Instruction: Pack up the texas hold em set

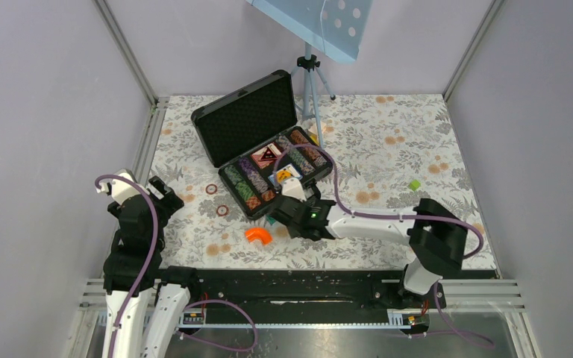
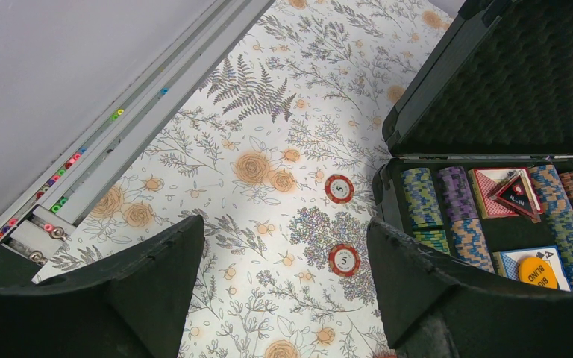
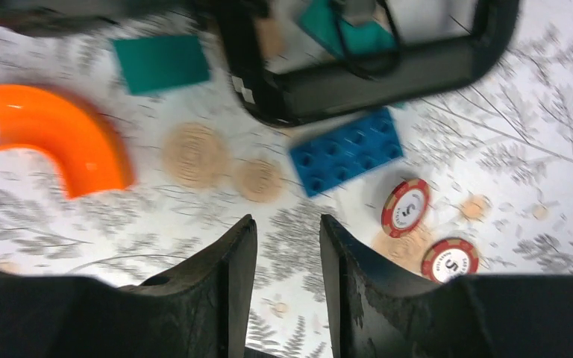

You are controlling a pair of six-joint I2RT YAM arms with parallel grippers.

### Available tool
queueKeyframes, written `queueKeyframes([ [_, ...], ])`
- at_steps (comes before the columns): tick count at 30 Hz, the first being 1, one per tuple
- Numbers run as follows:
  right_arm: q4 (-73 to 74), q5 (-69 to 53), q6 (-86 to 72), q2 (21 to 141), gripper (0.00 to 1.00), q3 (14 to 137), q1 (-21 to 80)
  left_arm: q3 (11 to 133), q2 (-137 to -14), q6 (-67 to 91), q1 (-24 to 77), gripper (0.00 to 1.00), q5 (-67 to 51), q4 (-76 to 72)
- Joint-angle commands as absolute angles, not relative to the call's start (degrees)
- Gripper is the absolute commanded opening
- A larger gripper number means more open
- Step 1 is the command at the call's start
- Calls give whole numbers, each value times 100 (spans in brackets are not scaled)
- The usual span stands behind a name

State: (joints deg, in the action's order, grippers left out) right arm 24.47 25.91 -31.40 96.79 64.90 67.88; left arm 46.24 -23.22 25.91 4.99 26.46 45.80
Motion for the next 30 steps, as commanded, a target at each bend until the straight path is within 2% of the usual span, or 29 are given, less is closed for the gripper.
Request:
queueKeyframes([
  [1,2228,2868,-3443,9088,44,5823,6584,4640,-2279,2549,527,79,2783,4363],
  [7,2176,2872,-3599,8966,44,5566,6449,4643,-2290,2544,529,79,2774,4373],
  [15,2124,2687,-3481,9129,44,5899,6453,4641,-2296,2548,545,79,2756,4360],
  [20,2412,2701,-3074,9841,46,7317,6691,4641,-2279,2547,545,79,2762,4359],
  [30,2833,1677,-2210,12372,50,10765,6952,4601,-2060,2453,566,79,2722,4320],
])
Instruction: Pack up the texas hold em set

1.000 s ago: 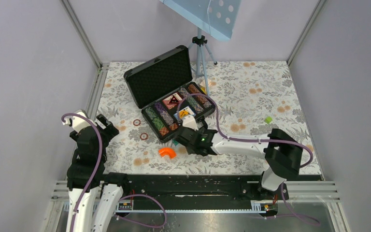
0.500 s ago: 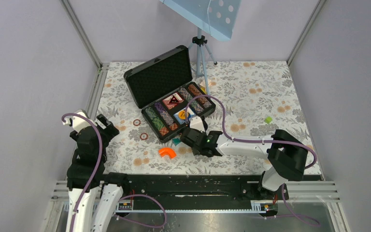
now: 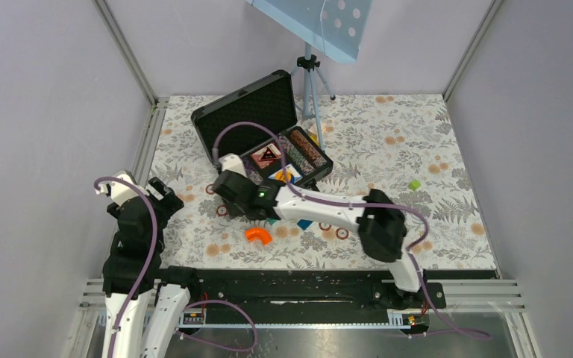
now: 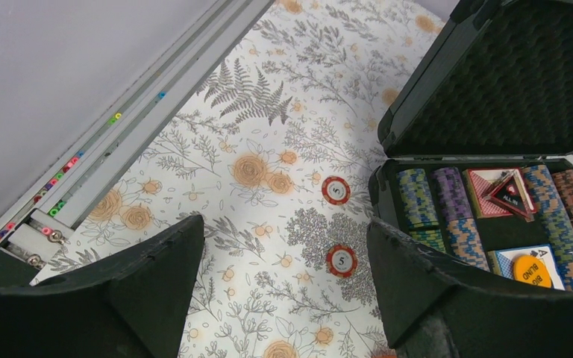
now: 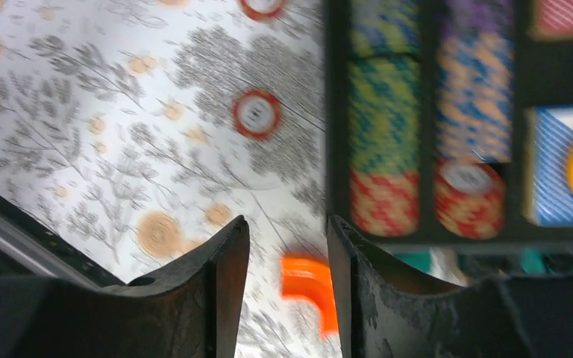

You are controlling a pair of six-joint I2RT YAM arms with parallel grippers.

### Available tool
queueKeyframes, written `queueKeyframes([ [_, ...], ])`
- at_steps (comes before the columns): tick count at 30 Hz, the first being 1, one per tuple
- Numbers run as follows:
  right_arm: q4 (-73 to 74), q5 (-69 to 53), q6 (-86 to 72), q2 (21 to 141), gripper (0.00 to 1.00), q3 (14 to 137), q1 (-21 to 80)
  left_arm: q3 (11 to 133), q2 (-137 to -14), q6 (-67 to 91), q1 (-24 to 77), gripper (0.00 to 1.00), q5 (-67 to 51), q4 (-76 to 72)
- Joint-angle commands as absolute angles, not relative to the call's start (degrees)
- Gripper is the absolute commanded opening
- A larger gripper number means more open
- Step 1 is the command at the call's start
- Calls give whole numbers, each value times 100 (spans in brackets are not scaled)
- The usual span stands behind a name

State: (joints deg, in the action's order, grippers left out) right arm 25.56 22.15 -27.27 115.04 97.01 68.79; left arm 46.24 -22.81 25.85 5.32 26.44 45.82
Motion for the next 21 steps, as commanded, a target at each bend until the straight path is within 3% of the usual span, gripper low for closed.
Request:
queueKeyframes([
  [1,2891,1601,-2131,12609,50,11060,6952,4582,-1997,2427,590,80,2694,4301],
  [12,3786,1246,-1393,14832,59,14135,6904,4518,-1881,2347,675,82,2604,4220],
  [21,3779,1563,-1410,15099,63,14199,6705,4483,-1845,2220,724,85,2509,4193],
])
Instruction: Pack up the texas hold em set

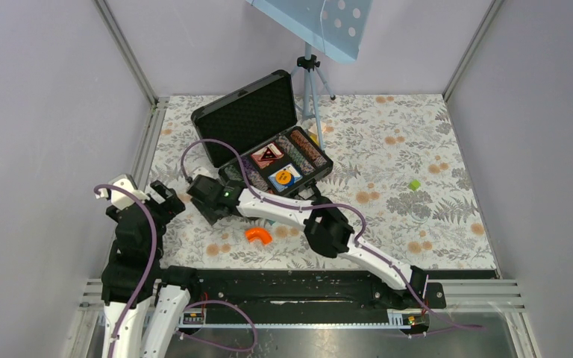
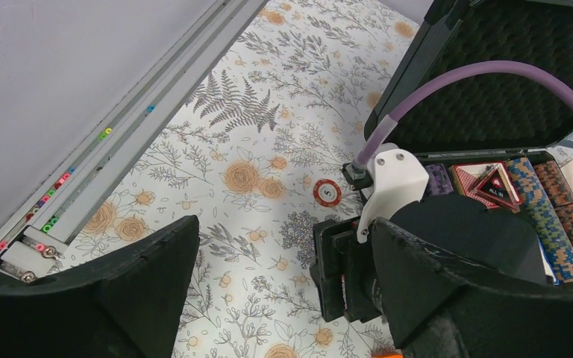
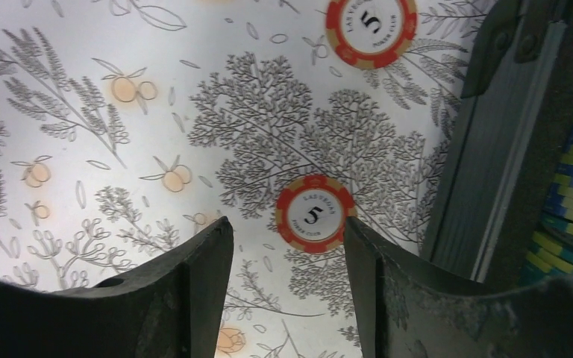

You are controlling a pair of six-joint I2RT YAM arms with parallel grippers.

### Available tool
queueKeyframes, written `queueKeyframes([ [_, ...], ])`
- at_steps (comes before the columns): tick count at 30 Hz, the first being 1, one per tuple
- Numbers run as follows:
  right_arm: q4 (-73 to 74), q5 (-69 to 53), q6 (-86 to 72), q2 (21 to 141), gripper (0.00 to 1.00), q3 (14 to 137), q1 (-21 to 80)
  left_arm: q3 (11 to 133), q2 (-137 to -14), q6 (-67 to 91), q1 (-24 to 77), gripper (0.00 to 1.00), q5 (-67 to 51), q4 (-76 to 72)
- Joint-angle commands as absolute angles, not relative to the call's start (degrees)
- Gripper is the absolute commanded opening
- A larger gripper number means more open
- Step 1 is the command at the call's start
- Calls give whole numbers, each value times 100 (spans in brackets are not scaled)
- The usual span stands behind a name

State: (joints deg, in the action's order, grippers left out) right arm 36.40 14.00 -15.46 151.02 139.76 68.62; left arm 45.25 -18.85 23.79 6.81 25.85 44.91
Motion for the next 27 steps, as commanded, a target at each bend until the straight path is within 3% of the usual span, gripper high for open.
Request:
queueKeyframes([
  [1,3772,1571,-1392,15098,63,14181,6696,4476,-1843,2214,724,86,2513,4190],
  [27,3979,1313,-1544,15524,62,14010,6618,4453,-1846,2261,782,87,2676,4170],
])
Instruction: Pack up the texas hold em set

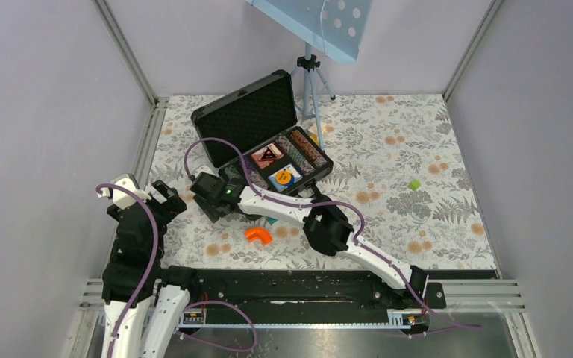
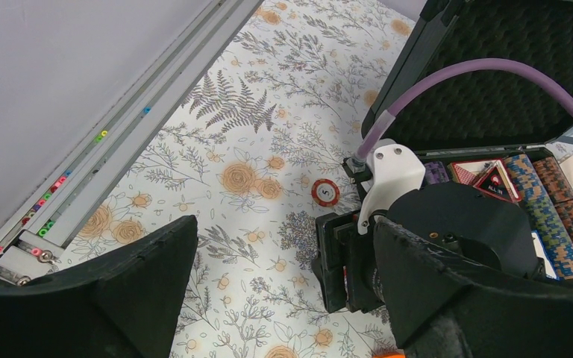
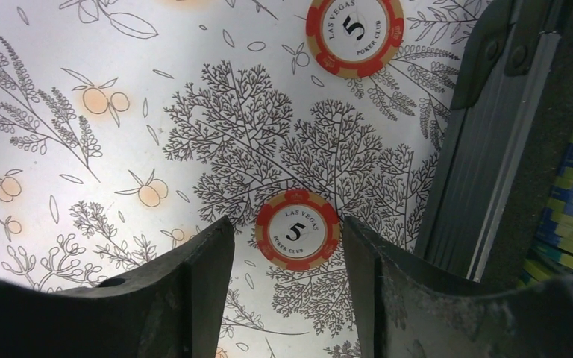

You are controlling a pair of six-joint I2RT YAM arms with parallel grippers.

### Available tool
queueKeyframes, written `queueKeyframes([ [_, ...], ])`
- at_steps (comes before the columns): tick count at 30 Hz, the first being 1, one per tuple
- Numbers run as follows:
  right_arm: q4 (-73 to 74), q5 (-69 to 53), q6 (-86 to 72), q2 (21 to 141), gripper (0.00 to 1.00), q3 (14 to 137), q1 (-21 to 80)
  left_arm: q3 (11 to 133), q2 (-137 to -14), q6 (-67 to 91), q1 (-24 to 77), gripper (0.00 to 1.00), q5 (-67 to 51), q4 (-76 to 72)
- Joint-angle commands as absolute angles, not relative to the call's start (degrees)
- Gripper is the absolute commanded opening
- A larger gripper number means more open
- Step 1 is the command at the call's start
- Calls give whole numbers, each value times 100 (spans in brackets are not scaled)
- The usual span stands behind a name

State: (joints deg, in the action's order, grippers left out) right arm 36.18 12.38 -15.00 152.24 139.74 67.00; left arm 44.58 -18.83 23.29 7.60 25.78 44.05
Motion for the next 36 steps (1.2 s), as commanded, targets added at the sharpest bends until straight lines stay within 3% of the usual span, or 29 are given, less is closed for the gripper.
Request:
queueKeyframes([
  [1,4002,1343,-1550,15530,61,14010,6618,4451,-1850,2265,782,87,2677,4168],
  [14,4200,1751,-1425,15459,59,13755,6624,4456,-1836,2265,787,87,2695,4167],
  [27,4205,1694,-1521,15281,48,13638,6697,4450,-1829,2274,799,87,2731,4164],
  [36,3584,1670,-1780,14510,45,12573,6818,4449,-1828,2276,800,87,2732,4158],
])
